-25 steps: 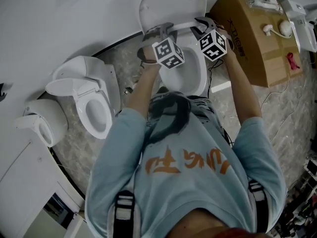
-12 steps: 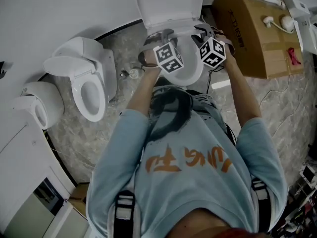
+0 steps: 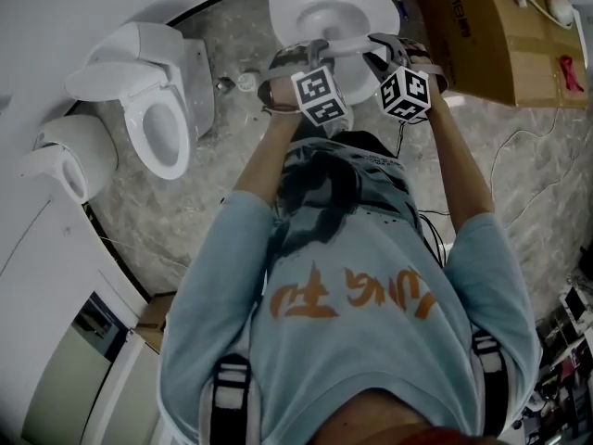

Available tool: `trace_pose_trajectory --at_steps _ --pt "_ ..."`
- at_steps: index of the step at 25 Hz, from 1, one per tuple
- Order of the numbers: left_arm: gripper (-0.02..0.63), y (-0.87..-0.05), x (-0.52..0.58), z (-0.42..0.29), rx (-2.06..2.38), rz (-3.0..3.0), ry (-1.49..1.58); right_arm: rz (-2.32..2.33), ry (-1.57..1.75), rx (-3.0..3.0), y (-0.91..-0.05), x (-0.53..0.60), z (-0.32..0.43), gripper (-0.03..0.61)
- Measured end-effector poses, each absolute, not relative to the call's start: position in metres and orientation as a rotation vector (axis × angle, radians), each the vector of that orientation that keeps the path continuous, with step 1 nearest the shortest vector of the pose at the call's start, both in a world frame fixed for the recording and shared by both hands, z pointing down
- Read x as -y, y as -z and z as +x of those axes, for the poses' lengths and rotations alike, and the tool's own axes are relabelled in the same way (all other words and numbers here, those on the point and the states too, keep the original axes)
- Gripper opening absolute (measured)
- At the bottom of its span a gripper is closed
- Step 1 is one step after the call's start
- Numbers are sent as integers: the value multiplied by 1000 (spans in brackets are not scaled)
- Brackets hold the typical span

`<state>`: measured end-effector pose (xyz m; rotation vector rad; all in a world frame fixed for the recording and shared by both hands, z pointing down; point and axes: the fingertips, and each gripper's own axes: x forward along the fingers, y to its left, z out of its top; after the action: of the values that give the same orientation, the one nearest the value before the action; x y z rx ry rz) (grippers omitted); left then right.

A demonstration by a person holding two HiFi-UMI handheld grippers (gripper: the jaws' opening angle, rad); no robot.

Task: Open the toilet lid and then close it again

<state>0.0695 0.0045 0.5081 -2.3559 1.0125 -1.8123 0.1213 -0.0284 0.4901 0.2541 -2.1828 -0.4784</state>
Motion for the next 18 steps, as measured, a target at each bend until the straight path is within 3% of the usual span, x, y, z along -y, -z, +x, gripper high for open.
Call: trace_pose_trajectory --at_steps 18 --pt "178 -646 -97 102 -716 -2528 1993 -112 448 2046 -641 -63 150 206"
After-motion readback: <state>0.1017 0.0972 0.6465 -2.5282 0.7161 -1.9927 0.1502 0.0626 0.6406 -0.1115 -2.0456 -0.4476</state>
